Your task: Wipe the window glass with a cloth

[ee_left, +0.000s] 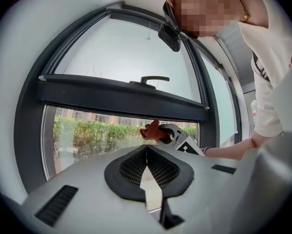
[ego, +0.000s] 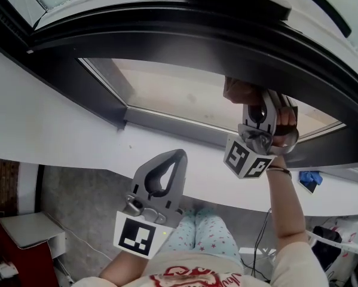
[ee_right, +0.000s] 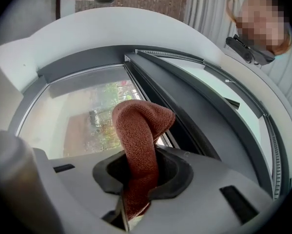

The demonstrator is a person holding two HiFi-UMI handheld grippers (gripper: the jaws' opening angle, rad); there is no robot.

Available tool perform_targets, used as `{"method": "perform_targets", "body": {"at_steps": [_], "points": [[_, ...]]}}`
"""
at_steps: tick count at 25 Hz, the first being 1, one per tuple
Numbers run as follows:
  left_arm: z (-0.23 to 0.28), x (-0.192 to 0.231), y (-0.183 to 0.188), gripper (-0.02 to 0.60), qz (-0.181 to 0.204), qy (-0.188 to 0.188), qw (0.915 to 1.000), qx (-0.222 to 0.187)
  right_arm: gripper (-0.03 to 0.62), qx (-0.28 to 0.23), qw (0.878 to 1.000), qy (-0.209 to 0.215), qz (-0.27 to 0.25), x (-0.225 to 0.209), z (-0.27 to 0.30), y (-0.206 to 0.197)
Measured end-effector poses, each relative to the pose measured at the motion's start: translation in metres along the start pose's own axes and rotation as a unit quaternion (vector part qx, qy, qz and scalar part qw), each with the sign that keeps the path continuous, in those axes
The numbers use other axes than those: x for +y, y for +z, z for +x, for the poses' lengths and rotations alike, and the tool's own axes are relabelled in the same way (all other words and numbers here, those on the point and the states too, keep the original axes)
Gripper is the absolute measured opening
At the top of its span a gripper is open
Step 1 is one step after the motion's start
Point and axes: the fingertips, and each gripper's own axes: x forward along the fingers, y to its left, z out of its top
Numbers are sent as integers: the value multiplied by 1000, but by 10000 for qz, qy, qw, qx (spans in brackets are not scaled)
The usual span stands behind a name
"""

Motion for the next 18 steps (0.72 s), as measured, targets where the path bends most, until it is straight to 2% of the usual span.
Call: {"method": "perform_targets", "body": {"at_steps": [9, 18], "points": [[5, 10, 2, 21, 20, 18, 10000, 8, 89, -13, 9992, -254, 309, -26, 3, 6], [10, 16, -7, 21, -24, -11, 10000, 53, 89, -13, 9996, 149, 221, 22, -9, -7]]}}
